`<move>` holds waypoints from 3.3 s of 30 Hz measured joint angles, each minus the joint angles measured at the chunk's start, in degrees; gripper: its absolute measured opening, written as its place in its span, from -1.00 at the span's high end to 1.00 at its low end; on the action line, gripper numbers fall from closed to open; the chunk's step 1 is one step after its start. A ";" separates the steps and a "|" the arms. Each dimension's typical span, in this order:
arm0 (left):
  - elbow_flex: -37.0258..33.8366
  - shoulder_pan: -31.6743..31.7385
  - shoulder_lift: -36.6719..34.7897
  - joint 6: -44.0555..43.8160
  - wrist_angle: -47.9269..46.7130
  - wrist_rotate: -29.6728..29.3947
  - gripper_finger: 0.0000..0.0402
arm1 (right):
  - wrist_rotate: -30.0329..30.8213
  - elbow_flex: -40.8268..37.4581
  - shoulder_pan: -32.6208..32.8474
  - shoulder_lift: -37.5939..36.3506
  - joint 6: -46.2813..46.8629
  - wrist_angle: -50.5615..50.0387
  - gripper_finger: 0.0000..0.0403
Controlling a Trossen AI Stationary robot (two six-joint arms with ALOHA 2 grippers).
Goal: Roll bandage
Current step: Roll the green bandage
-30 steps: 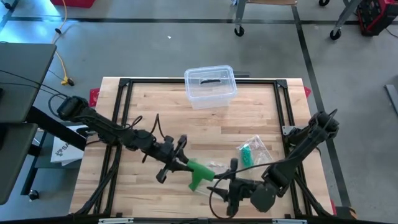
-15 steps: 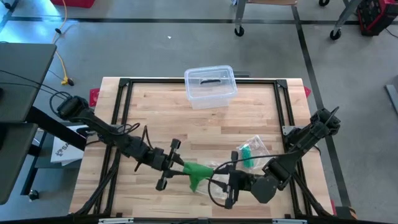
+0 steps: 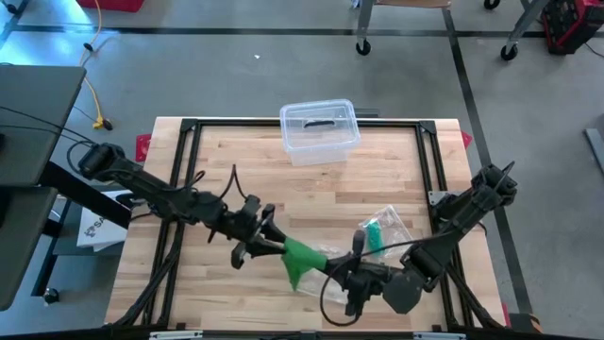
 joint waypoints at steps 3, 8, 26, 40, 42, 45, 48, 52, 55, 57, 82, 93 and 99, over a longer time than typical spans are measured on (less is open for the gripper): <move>-0.02 1.07 0.09 -2.52 -1.31 1.50 0.40 | 0.85 0.00 0.57 0.05 -0.26 -0.59 0.93; -0.04 1.67 0.07 -0.01 -1.14 1.47 0.70 | 0.83 0.00 0.64 0.07 3.34 -1.15 0.69; -0.07 2.02 0.07 4.17 1.64 1.12 0.92 | 0.55 0.00 0.71 0.11 17.52 -0.86 0.72; -0.13 9.19 0.09 1.91 -2.11 11.64 0.21 | 14.82 0.00 5.92 0.15 -6.77 1.33 0.96; -0.13 8.11 0.09 1.91 -0.25 11.68 0.19 | 15.87 0.00 6.62 0.17 -9.95 1.26 0.97; -0.12 5.83 0.08 2.45 1.58 9.93 0.20 | 16.01 0.00 6.91 0.17 -10.97 0.91 0.98; -0.13 3.32 0.08 3.65 2.69 4.66 0.21 | 16.95 0.00 6.63 0.17 -10.98 -0.26 0.97; -0.11 0.95 0.09 6.11 2.80 -1.09 0.22 | 17.26 0.00 5.60 0.17 -8.69 -1.48 0.96; -0.11 -0.29 0.32 9.02 3.01 -4.96 0.22 | 16.92 0.00 4.86 0.17 -5.50 -2.03 0.96; -0.11 -0.59 0.82 10.58 3.00 -6.51 0.22 | 15.92 0.00 4.38 0.17 -4.21 -3.17 0.96; 5.91 -6.09 5.80 45.95 1.70 -20.99 0.22 | 4.37 -0.01 1.49 -5.09 15.51 -7.87 0.95; 9.05 -6.26 6.66 35.89 -4.11 -26.09 0.22 | 7.16 -0.02 1.48 -5.07 14.19 -6.91 0.95; 9.05 -6.28 6.45 34.76 -7.80 -24.58 0.22 | 8.47 0.00 2.20 -5.09 12.13 -4.23 0.95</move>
